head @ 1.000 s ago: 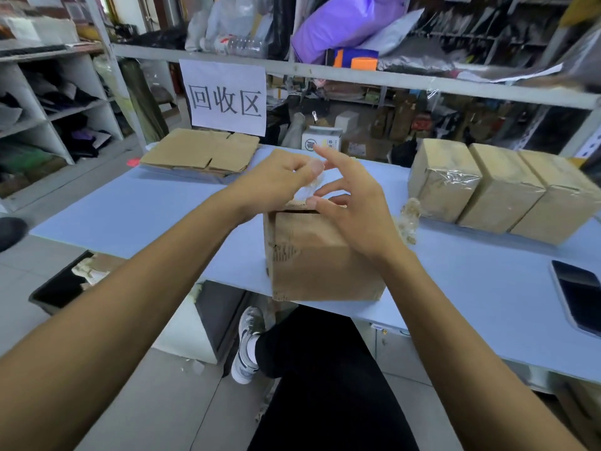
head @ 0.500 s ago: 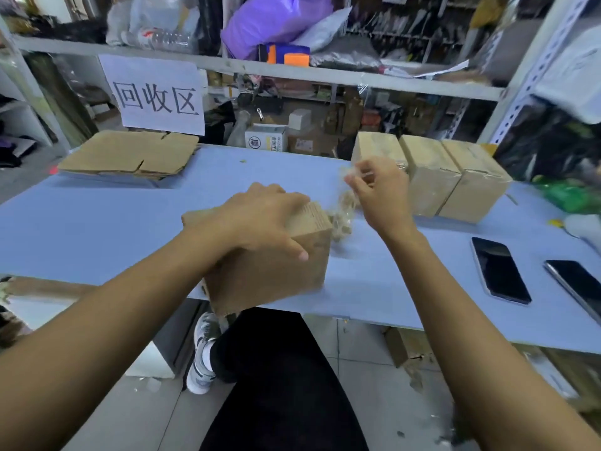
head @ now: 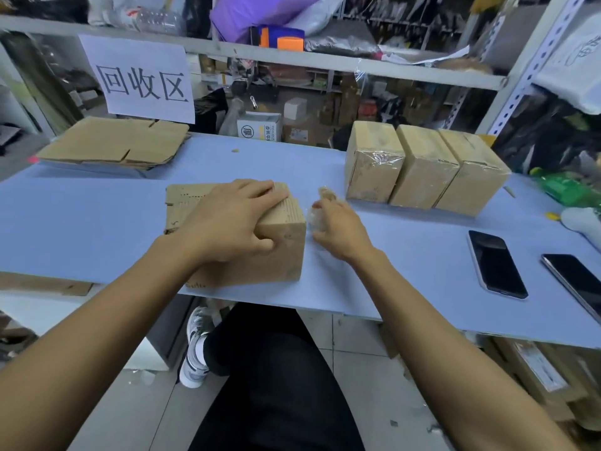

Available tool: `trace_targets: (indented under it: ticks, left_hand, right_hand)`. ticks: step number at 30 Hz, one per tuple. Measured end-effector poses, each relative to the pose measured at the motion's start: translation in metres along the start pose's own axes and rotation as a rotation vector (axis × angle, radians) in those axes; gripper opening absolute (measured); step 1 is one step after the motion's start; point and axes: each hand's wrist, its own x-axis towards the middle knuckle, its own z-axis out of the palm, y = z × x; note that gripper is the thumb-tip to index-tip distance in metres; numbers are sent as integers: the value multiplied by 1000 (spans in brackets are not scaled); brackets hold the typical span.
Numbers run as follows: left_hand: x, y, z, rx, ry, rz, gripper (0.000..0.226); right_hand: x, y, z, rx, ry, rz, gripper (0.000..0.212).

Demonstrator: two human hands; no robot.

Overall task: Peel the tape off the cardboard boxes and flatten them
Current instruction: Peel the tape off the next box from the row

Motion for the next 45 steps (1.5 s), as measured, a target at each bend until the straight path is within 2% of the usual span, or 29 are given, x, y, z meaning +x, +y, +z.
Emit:
trace_targets:
  ticks: [2, 3, 4, 7, 10, 11, 13, 15, 16, 17, 19, 21, 23, 25, 27, 29, 30, 33, 35, 38, 41, 43, 45]
  left_hand:
    - [-2, -1, 2, -61, 35, -10, 90]
    - [-2, -1, 2, -134, 61, -22, 89]
    - [-3, -2, 2, -208, 98, -26, 85]
    - [-9, -4, 3, -341, 250, 13, 61]
    - [-20, -3, 2, -392, 496, -58, 43]
    - [-25, -3, 0, -388, 608, -147, 36]
    - [-43, -3, -6, -400, 787, -452, 28]
    - [-63, -8, -4, -506, 781, -798, 30]
    - [-71, -8, -2, -624, 722, -908, 31]
    - [-76, -7, 2, -786, 683, -947, 30]
    - [-85, 7, 9, -1062, 724, -897, 22]
    - [-92, 23, 14, -1115, 824, -841, 20]
    - [-103, 27, 20, -1238, 893, -789, 40]
    - [-116, 19, 26, -1342, 903, -751, 45]
    - [-127, 10, 30, -1338, 828, -730, 35]
    - [-134, 5, 35, -1295, 779, -732, 15]
    - [-136, 5, 36, -1264, 749, -720, 14]
    - [-134, 10, 37, -1244, 662, -667, 49]
    - [-129, 16, 36, -1247, 656, -720, 66]
    - [-124, 22, 37, -1074, 651, -843, 89]
    - [-123, 22, 38, -991, 659, -917, 105]
    - [-122, 21, 36, -975, 671, -964, 113]
    - [-122, 23, 34, -931, 656, -972, 102]
  right_hand:
    - [-6, 0, -4, 52, -87, -5, 93]
    - [-9, -1, -6, 75, -102, -6, 104]
    - [-11, -2, -7, 65, -89, -13, 105]
    - [-12, -9, -10, -95, 78, -49, 69]
    - [-13, -27, -18, 73, 242, -69, 42]
    - [-13, -35, -23, 183, 243, -43, 33]
    - [-15, -50, -34, 449, 189, 43, 19]
    - [-22, -64, -40, 676, 146, 115, 26]
    - [-28, -72, -40, 778, 132, 151, 28]
    - [-34, -80, -39, 879, 122, 189, 27]
    - [-53, -95, -37, 1007, 137, 243, 27]
    - [-75, -106, -38, 1116, 154, 252, 30]
    - [-102, -111, -38, 1239, 112, 213, 33]
    - [-124, -110, -35, 1293, 65, 136, 47]
    - [-134, -108, -30, 1283, 9, 72, 67]
    - [-137, -106, -28, 1212, -52, 46, 78]
    - [-137, -107, -27, 1143, -74, 46, 81]
    - [-135, -121, -24, 900, -28, 126, 82]
    - [-131, -131, -17, 790, 111, 160, 78]
    - [-130, -136, -4, 661, 337, 236, 66]
    - [-129, -138, -3, 622, 504, 371, 38]
    - [-130, -141, -5, 619, 543, 418, 42]
    - [-130, -144, -6, 589, 553, 442, 51]
